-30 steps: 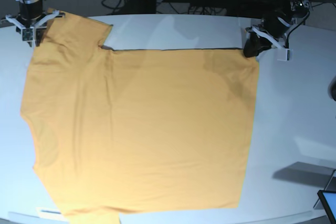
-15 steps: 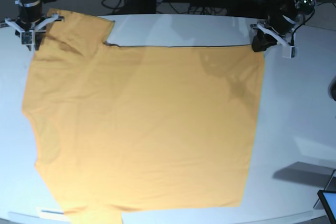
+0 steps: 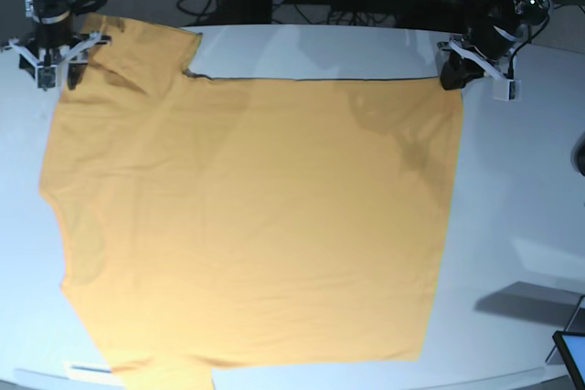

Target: Fold the T-shirt properly

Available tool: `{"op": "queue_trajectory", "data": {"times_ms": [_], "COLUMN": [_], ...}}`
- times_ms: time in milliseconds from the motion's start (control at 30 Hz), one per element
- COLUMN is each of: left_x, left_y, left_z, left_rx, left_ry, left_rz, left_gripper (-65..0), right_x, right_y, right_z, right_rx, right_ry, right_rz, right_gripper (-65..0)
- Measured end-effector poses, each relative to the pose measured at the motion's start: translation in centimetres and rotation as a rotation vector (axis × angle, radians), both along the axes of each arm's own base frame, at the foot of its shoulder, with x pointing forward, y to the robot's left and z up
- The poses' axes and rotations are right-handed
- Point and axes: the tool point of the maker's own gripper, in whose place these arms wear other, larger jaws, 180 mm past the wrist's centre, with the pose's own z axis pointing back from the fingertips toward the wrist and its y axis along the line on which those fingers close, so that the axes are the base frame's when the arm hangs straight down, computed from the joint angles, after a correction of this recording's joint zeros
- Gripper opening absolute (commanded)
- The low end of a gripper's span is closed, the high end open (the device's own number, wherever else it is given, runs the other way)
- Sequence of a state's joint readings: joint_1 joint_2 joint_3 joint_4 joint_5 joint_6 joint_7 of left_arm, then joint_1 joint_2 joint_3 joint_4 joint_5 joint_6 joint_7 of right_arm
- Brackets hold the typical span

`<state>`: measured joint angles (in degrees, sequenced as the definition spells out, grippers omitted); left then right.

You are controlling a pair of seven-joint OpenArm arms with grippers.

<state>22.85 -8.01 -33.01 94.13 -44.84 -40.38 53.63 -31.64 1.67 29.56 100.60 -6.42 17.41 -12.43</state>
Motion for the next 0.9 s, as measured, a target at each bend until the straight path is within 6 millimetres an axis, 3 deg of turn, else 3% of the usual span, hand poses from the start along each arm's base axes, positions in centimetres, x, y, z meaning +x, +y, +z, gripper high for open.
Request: {"op": "queue_trajectory", "data": {"times_ms": [133,200,367,433,533,733,900], "left_x": [0.2,0.3,0.3,0.3,0.3,0.4,0.4], "left_y": [0.1,0.1,0.2,0.1,0.1,0.1,0.1], "left_z": [0.0,-0.2,-0.4,-0.4,-0.4,-0.3,-0.3], "left_rx": [0.004,-0.013,-0.031,-0.032,-0.03,-0.024,-0.024], "left_ry": [-0.001,-0.005,-0.01,-0.01,-0.011,-0.011,-0.01], "left_rz": [-0.001,0.01,0.022,0.021,0.02,0.017,0.016], "left_gripper": [-65.0,-65.0,-65.0,-65.0,-65.0,-65.0,-65.0], "right_x": [-0.3,-1.1,-3.3,-4.0,-4.9,-4.9,-4.5], "right_y": [-0.8,-1.0,-6.1,-6.9,-6.2,-6.2,-4.3], "right_z": [2.8,3.3,4.6,4.5,3.5,3.5,2.3], "right_rx": [0.051,0.115,0.071,0.064,0.086,0.088,0.112], "right_ry": [-0.031,0.031,0.168,0.21,0.266,0.268,0.323], "right_rz": [-0.003,-0.001,-0.057,-0.092,-0.093,-0.095,-0.038], "right_gripper": [-34.5,-34.5,-34.5,-34.8,-34.8,-35.0,-34.8]}}
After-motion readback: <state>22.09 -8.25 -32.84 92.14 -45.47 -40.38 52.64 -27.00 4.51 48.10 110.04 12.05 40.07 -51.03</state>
